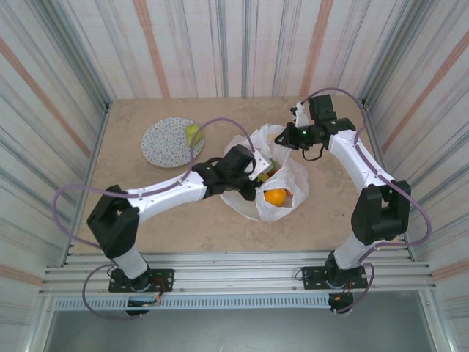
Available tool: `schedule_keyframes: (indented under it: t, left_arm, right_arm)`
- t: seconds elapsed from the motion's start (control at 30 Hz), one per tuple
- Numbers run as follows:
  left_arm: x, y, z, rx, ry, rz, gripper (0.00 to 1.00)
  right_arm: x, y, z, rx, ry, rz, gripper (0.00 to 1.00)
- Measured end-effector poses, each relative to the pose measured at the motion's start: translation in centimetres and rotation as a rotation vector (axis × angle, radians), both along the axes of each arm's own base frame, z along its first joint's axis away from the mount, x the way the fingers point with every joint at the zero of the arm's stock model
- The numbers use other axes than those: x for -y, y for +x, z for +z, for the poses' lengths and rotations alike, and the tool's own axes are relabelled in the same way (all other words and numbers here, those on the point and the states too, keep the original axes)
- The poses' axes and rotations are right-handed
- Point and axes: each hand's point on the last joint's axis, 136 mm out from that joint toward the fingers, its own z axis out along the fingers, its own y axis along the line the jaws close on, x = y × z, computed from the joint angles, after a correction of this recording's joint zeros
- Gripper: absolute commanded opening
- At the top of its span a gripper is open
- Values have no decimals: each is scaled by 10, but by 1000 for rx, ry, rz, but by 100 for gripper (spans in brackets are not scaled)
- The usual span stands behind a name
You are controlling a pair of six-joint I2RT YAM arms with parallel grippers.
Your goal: Place the fruits into the plastic bag
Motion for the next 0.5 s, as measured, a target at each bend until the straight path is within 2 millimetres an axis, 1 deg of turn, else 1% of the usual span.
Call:
schedule_keyframes:
  t: [0.07, 0.13, 0.23, 0.33, 0.5]
  left_arm:
    - [5, 5, -8, 30, 33, 4, 55]
    - [8, 15, -16, 75, 73, 32, 55]
    - [2, 34, -22, 148, 129, 96, 56]
    - [-6, 54, -20, 215, 171, 168, 58]
    - [-18, 87, -7, 319, 210, 281, 61]
  right_arm:
    - [0, 0, 0, 0, 0, 0, 0]
    - [0, 0, 0, 0, 0, 0, 0]
    - [0, 0, 0, 0, 0, 0, 0]
    - [1, 0, 0, -1, 0, -2, 0]
    - [3, 1, 0, -1, 0, -6, 0]
